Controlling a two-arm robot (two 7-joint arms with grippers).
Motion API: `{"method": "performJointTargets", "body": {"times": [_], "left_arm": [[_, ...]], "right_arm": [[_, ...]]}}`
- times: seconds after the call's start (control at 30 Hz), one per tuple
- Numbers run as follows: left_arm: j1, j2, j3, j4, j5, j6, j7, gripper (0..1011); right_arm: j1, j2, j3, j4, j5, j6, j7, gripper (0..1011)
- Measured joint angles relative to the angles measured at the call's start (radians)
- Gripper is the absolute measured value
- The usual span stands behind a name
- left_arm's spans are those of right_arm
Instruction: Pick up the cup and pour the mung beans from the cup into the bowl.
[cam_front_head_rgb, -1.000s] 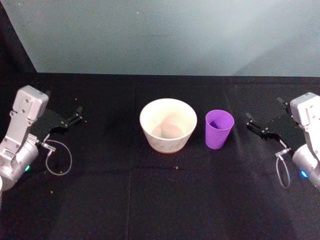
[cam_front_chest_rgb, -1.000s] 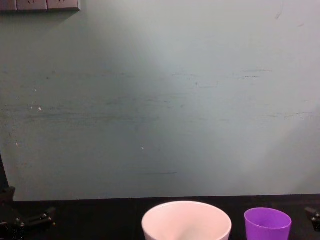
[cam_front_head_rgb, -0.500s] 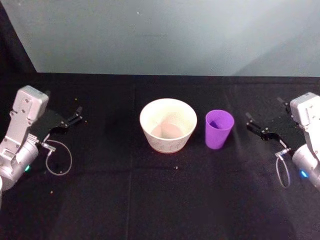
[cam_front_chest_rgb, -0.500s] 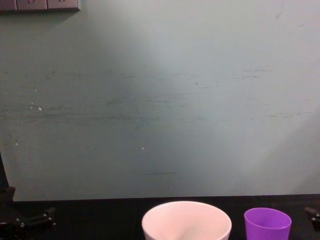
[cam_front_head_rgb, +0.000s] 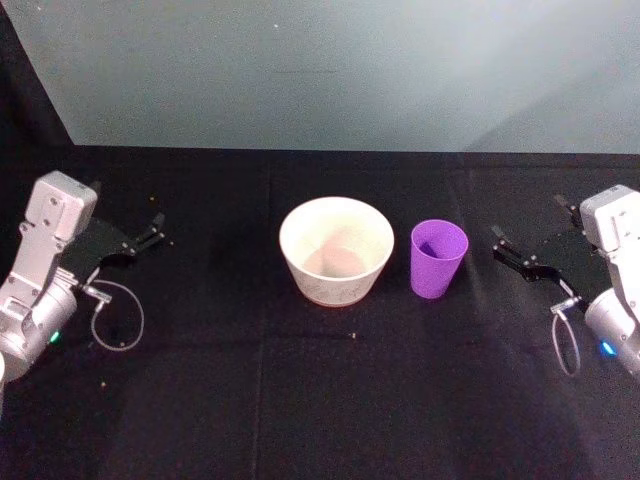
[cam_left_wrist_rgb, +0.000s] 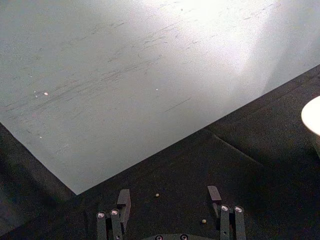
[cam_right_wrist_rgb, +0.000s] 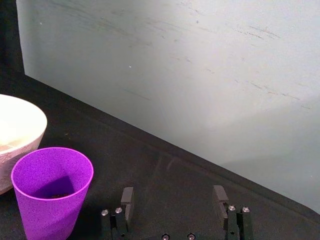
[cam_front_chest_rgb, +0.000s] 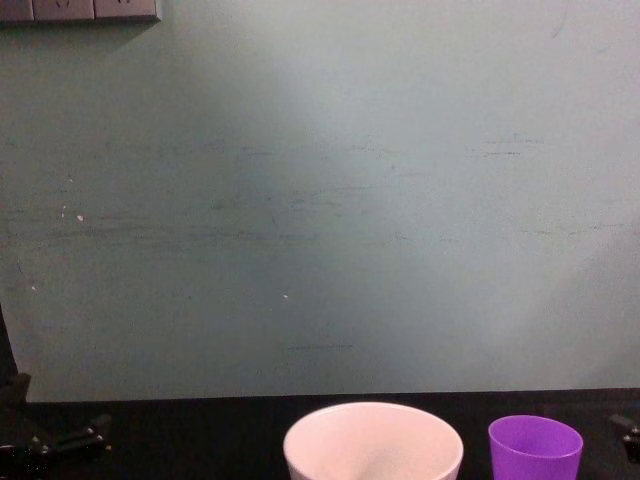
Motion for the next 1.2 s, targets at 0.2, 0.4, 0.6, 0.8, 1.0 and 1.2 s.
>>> {"method": "performJointTargets", "body": {"times": [0.2, 0.4, 0.6, 0.8, 1.0, 1.2], "left_arm": [[0.0, 0.0, 0.0, 0.0, 0.0, 0.0, 0.0, 1000], [0.0, 0.0, 0.0, 0.0, 0.0, 0.0, 0.0, 1000], [0.0, 0.0, 0.0, 0.0, 0.0, 0.0, 0.0, 1000], [0.0, 0.0, 0.0, 0.0, 0.0, 0.0, 0.0, 1000], [0.0, 0.0, 0.0, 0.0, 0.0, 0.0, 0.0, 1000], [0.0, 0.0, 0.0, 0.0, 0.0, 0.0, 0.0, 1000]], "right_arm": [[0.0, 0.0, 0.0, 0.0, 0.0, 0.0, 0.0, 1003], [-0.018, 0.006, 0.011, -0.018, 0.003, 0.003, 0.005, 1003], [-0.084, 0.032, 0.036, -0.078, 0.01, 0.005, 0.02, 1003], [-0.148, 0.054, 0.057, -0.131, 0.053, 0.007, 0.07, 1003], [-0.175, 0.041, 0.07, -0.138, 0.154, -0.002, 0.194, 1003], [-0.132, -0.003, 0.051, -0.082, 0.176, -0.001, 0.273, 1003]]}}
